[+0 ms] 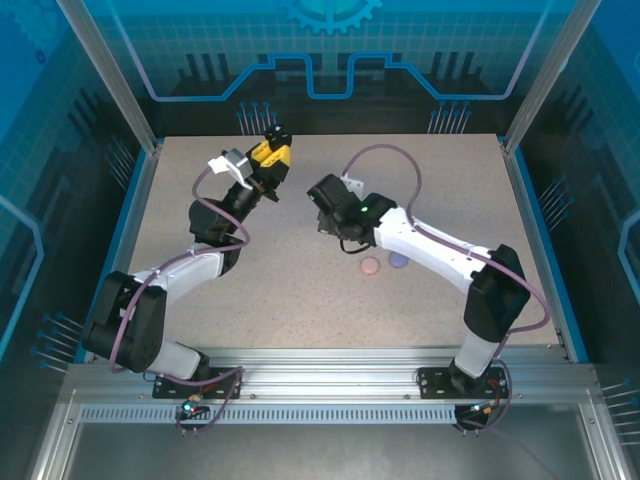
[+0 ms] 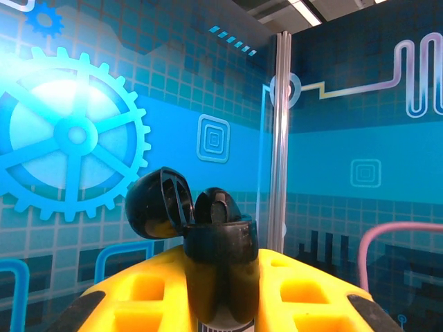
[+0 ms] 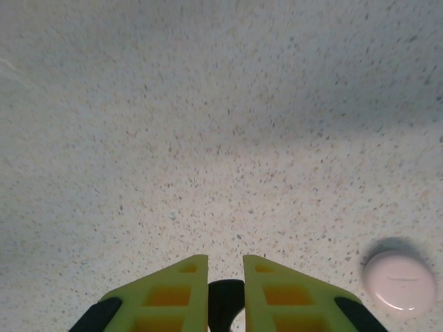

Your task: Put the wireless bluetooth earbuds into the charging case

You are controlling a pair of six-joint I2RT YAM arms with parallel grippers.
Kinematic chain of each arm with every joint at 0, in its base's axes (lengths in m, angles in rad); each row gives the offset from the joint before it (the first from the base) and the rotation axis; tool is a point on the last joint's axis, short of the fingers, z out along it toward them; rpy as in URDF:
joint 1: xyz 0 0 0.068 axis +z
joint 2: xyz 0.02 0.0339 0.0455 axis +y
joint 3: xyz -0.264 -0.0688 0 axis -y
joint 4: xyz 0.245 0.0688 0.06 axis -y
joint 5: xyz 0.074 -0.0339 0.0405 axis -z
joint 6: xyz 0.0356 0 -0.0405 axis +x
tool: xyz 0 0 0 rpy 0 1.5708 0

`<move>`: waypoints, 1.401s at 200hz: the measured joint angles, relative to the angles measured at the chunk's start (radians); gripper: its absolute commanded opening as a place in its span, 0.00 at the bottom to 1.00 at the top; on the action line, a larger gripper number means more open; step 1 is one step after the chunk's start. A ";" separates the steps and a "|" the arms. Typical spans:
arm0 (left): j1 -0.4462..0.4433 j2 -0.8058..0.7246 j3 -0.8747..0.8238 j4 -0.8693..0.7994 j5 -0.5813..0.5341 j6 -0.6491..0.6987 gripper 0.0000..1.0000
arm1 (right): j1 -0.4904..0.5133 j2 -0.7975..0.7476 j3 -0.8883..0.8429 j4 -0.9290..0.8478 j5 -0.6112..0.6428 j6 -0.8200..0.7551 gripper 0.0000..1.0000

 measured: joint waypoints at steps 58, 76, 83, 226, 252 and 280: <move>-0.010 0.000 0.000 0.000 0.029 0.002 0.00 | -0.064 -0.128 0.000 0.024 0.000 -0.097 0.15; -0.023 0.006 0.000 0.000 0.037 0.019 0.00 | -0.083 -0.154 0.000 0.028 0.000 -0.122 0.15; -0.028 0.011 0.000 0.000 0.042 0.026 0.00 | -0.090 -0.163 0.000 0.030 0.000 -0.132 0.15; -0.101 0.105 -0.021 0.000 0.081 0.145 0.00 | -0.140 -0.246 0.057 0.117 -0.029 -0.250 0.13; -0.113 0.122 -0.023 0.000 0.096 0.158 0.00 | -0.140 -0.246 0.075 0.131 -0.041 -0.265 0.13; -0.126 0.139 -0.023 0.000 0.111 0.171 0.00 | -0.140 -0.246 0.087 0.164 -0.061 -0.279 0.13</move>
